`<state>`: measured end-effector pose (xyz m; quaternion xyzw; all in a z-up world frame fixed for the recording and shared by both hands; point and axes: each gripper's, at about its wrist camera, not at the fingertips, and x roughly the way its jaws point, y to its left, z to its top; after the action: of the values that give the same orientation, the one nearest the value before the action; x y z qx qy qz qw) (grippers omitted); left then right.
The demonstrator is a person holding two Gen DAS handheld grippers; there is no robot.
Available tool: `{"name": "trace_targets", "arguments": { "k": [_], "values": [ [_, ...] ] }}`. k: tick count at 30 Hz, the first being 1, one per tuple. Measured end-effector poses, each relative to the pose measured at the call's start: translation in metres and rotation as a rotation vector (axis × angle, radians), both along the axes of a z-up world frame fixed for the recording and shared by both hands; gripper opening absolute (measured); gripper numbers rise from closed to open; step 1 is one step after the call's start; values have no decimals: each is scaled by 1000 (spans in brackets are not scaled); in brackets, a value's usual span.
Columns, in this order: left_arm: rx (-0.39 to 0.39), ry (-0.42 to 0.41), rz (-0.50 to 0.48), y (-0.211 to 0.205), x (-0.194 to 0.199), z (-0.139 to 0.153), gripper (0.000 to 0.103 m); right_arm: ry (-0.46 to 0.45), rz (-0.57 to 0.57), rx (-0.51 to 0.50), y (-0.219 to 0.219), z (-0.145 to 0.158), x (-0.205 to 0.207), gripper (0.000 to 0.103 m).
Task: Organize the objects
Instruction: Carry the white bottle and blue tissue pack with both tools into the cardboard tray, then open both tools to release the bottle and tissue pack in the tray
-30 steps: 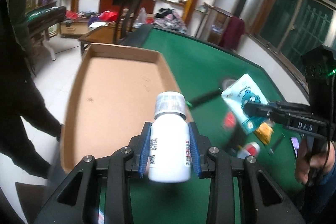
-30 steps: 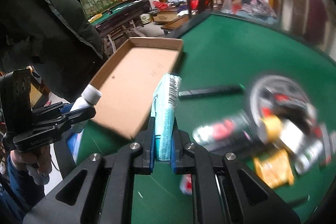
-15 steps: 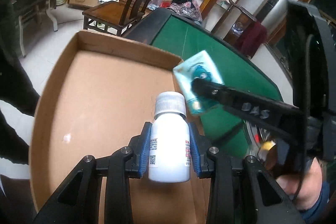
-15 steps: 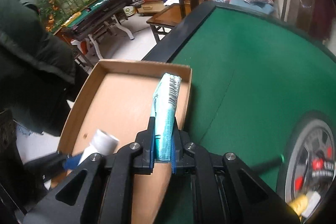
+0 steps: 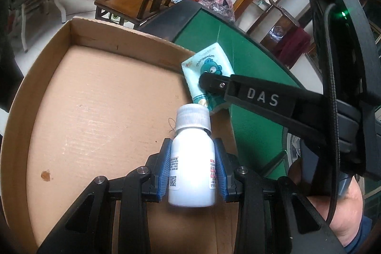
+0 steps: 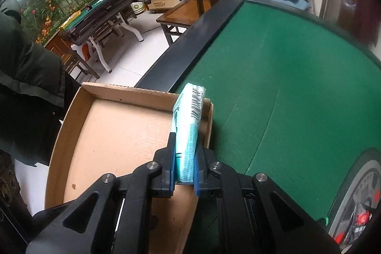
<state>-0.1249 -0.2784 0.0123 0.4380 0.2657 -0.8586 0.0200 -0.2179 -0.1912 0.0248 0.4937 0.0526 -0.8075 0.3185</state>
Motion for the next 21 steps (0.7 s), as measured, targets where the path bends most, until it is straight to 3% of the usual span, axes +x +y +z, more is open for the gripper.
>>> {"name": "trace_targets", "arguments": {
  "k": [13, 21],
  "values": [
    [2, 18, 22, -5, 11, 6, 30, -35, -28, -5, 1, -6, -3, 17],
    [-95, 112, -14, 22, 37, 17, 31, -13, -39, -70, 30, 18, 10, 23]
  ]
}}
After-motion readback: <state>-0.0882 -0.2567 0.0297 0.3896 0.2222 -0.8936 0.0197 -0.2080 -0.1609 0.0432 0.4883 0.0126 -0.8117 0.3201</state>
